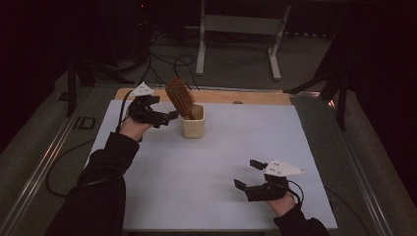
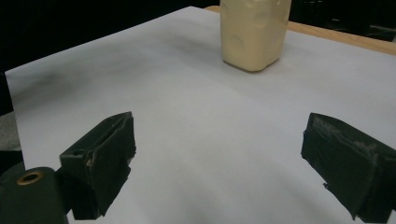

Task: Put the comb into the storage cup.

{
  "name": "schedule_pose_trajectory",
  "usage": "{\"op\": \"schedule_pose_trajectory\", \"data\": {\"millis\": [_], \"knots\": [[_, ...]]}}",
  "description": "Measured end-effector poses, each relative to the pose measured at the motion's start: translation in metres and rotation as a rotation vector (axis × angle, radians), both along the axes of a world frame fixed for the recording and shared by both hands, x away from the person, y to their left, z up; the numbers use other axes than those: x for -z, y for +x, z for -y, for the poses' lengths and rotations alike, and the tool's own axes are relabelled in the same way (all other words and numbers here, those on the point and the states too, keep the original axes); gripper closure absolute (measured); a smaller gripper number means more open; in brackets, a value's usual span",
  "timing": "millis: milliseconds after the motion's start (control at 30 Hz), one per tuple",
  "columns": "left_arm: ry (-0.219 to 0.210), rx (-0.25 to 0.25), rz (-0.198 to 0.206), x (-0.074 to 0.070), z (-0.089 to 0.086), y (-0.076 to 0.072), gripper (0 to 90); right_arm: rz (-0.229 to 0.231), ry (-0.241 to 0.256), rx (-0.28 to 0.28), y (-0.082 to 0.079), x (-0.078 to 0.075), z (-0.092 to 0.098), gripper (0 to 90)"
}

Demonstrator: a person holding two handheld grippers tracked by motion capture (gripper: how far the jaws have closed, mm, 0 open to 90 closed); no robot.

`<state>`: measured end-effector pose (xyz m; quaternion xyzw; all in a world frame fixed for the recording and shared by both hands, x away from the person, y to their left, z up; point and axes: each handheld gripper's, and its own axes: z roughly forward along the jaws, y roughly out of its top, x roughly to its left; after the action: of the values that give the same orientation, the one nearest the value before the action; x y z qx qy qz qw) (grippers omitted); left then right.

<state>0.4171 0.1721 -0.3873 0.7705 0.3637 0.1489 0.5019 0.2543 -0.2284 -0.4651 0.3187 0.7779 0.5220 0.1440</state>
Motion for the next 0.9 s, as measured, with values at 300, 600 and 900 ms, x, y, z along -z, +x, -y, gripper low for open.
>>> {"op": "schedule_pose_trajectory", "data": {"millis": [300,600,900], "knots": [[-0.003,0.019,0.002,0.008,-0.011,-0.016,0.0,-0.002,0.005,-0.002,0.001,0.0,0.0,9.4],[-0.011,0.027,-0.011,0.018,-0.023,-0.032,0.0,-0.003,0.009,-0.007,0.001,0.0,0.0,9.4],[-0.022,0.066,0.004,0.026,-0.03,-0.055,0.0,-0.004,0.007,0.0,0.001,0.0,0.001,9.4]]}}
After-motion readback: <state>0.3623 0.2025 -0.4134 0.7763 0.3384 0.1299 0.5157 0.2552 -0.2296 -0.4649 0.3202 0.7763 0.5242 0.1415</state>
